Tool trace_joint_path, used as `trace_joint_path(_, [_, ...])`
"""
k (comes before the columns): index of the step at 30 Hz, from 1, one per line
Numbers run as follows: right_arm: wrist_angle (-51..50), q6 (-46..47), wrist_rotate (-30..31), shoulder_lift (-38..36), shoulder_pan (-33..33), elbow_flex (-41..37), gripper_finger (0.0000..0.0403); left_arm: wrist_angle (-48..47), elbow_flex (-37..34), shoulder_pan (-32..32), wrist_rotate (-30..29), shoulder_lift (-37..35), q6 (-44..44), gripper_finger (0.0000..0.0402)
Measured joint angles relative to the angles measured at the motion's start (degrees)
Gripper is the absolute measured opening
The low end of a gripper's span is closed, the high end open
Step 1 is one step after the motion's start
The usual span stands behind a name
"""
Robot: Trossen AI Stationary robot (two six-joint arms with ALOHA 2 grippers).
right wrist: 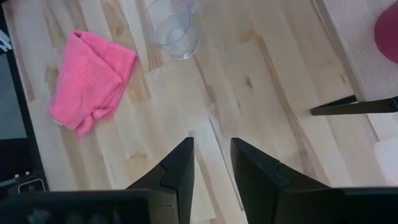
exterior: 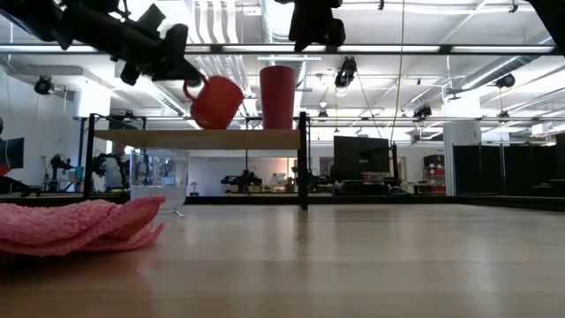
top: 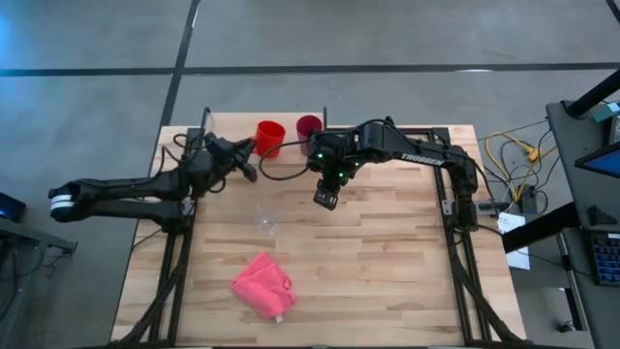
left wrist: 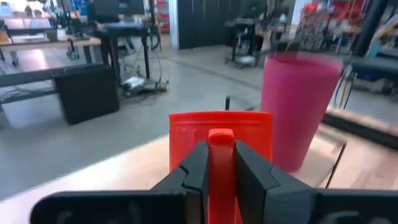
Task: Stack small to large cups/mugs on shelf
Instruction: Put the orange mug on the shelf, then put the transparent mug on the shelf
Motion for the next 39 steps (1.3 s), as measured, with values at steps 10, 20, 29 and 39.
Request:
trace_joint_path(10, [0.00,-0.06,0.02,0.02,-0.02,-0.04,0.0100,0.55,0.00,-0.02,-2.05,4.74,-2.48,0.0029])
trace_joint_path(20, [-0.02,0.09,-0.02,0.02,-0.02,-0.07,0.0100,-1.62,-0.22,-0.02,-2.74,4.92,-2.51,0.0071])
trace_joint_path(29, [-0.03,0.09,-0.05,0.02,-0.02,-0.07,0.0100,-1.21,-0.20,-0.02,-2.74,4.93,-2.46,0.0088])
trace_joint_path(39, [-0.20,0.11,-0.18,0.04,-0.02,-0.07,0.0099,-5.74,0.87,-0.13,-1.98,-3.19,-1.79,0.0090])
